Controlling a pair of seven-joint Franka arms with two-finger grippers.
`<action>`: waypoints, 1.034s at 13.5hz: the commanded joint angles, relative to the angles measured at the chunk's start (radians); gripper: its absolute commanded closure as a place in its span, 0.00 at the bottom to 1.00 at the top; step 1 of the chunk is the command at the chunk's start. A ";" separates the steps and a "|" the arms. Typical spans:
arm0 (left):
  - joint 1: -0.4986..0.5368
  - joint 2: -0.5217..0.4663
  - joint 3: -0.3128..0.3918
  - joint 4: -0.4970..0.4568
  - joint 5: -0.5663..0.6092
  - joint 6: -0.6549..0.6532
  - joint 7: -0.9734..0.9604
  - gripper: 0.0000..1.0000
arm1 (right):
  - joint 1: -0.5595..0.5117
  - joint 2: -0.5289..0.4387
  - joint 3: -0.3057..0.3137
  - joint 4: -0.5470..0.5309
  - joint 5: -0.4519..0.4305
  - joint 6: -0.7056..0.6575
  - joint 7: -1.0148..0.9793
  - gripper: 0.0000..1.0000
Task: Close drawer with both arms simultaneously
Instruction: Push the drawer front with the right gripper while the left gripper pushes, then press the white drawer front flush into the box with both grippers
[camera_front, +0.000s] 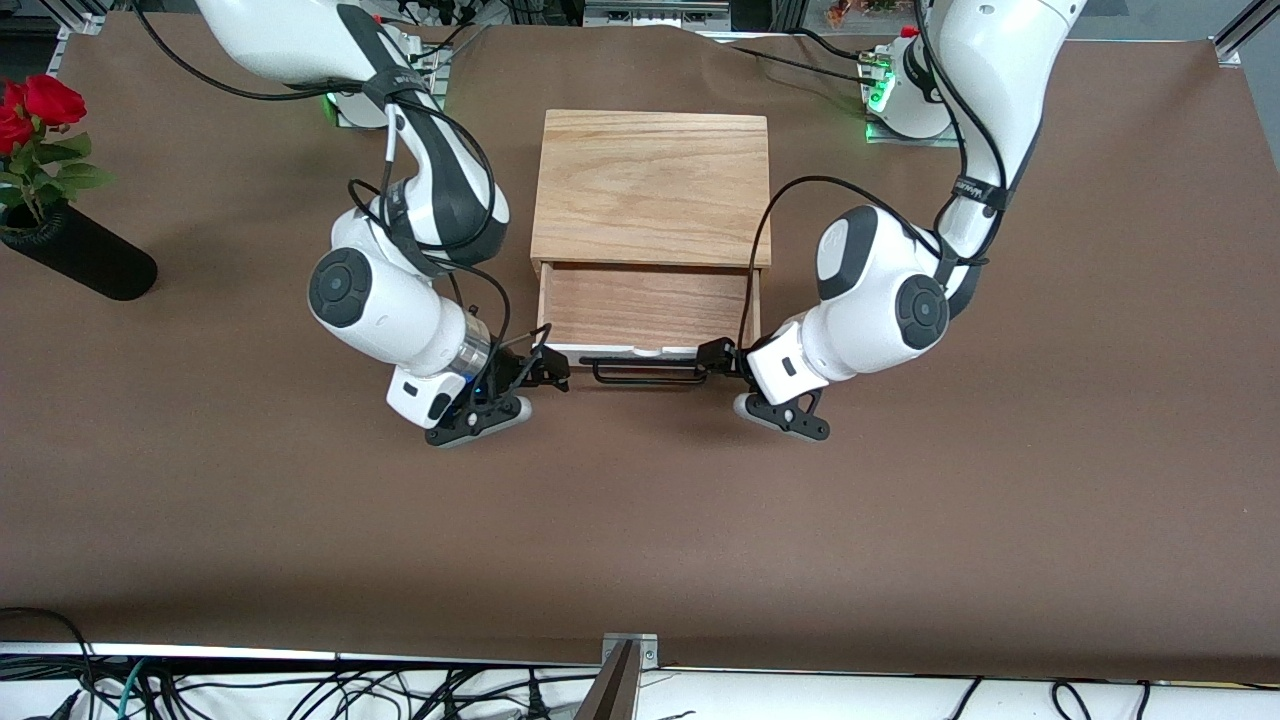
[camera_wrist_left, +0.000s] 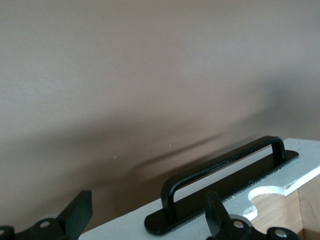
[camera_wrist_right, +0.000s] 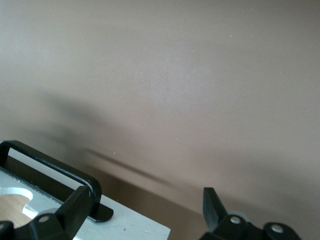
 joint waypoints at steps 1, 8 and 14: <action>-0.021 0.027 0.009 0.008 -0.030 -0.005 0.004 0.00 | 0.021 0.017 0.001 0.002 0.060 0.013 0.002 0.00; -0.015 0.036 -0.017 0.011 -0.030 -0.142 -0.005 0.00 | 0.043 0.054 0.001 0.002 0.077 0.010 0.002 0.00; -0.005 0.028 -0.016 0.014 -0.030 -0.230 -0.010 0.00 | 0.084 0.051 0.003 0.001 0.078 -0.086 -0.009 0.00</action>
